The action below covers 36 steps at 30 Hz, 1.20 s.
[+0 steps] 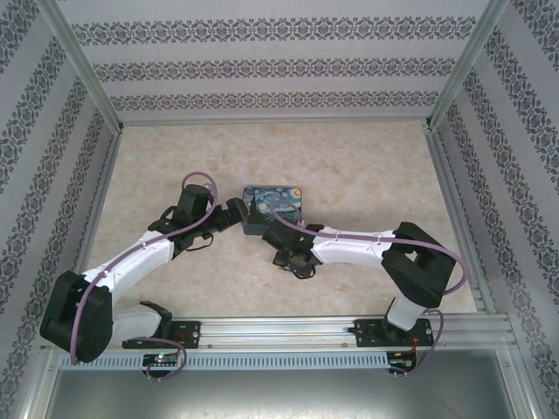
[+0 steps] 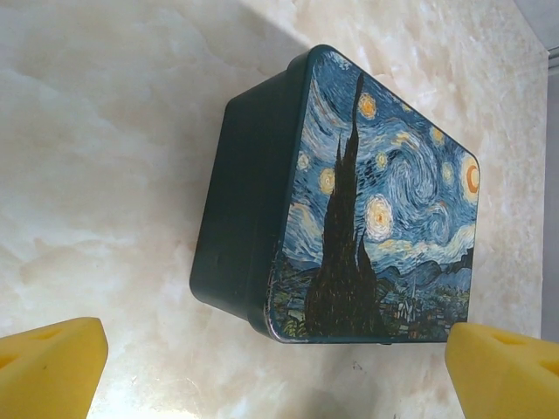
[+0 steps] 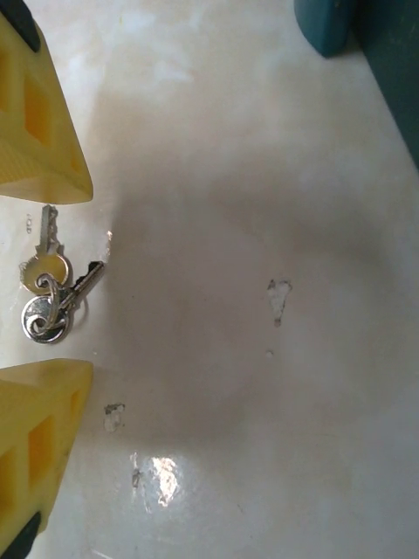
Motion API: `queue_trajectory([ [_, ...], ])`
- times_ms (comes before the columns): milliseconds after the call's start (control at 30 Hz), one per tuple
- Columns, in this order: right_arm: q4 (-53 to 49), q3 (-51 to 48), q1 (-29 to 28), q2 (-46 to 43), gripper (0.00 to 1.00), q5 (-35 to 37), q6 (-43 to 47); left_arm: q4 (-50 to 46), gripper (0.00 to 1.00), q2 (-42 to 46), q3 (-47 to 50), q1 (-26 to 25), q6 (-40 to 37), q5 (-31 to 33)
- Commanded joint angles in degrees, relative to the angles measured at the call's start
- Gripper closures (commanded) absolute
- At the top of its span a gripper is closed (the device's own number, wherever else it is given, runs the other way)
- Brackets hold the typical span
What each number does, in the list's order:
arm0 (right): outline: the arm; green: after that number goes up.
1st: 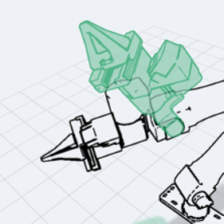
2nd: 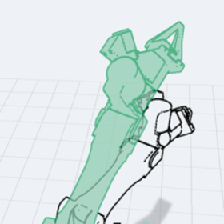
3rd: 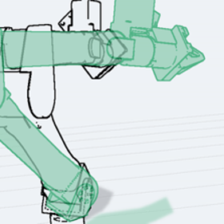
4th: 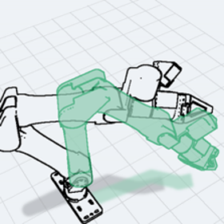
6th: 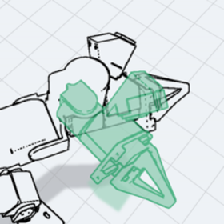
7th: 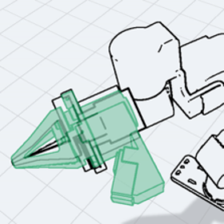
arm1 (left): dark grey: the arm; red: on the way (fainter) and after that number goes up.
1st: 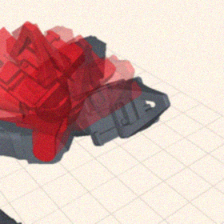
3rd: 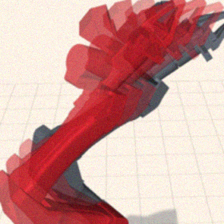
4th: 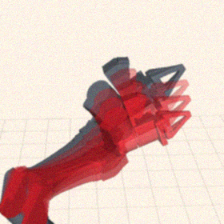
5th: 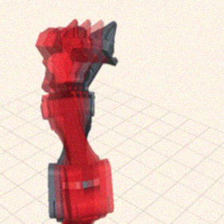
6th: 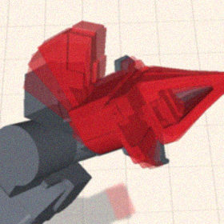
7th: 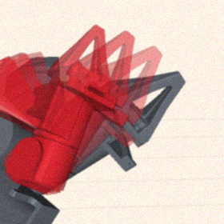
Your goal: Unlock the padlock with the key
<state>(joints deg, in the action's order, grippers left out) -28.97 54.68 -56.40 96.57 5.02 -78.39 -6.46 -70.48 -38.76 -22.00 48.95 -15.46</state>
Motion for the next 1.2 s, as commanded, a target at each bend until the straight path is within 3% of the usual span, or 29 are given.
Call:
queue_trajectory([
  [0, -1.46, 0.80, -0.66, 1.89, 0.49, -0.76, -2.71, 2.37, 0.01, -0.36, -0.52, 0.73, 0.65, -1.08],
  [800, -8.99, 6.85, -4.92, 9.47, 0.55, -3.26, -3.24, 3.65, 0.01, -0.54, 0.77, 1.52, -0.07, -2.83],
  [1167, -8.95, 8.09, -4.86, 11.75, 0.75, -4.38, -2.12, 3.67, 0.01, -0.36, 0.86, 1.69, 0.27, -3.09],
])
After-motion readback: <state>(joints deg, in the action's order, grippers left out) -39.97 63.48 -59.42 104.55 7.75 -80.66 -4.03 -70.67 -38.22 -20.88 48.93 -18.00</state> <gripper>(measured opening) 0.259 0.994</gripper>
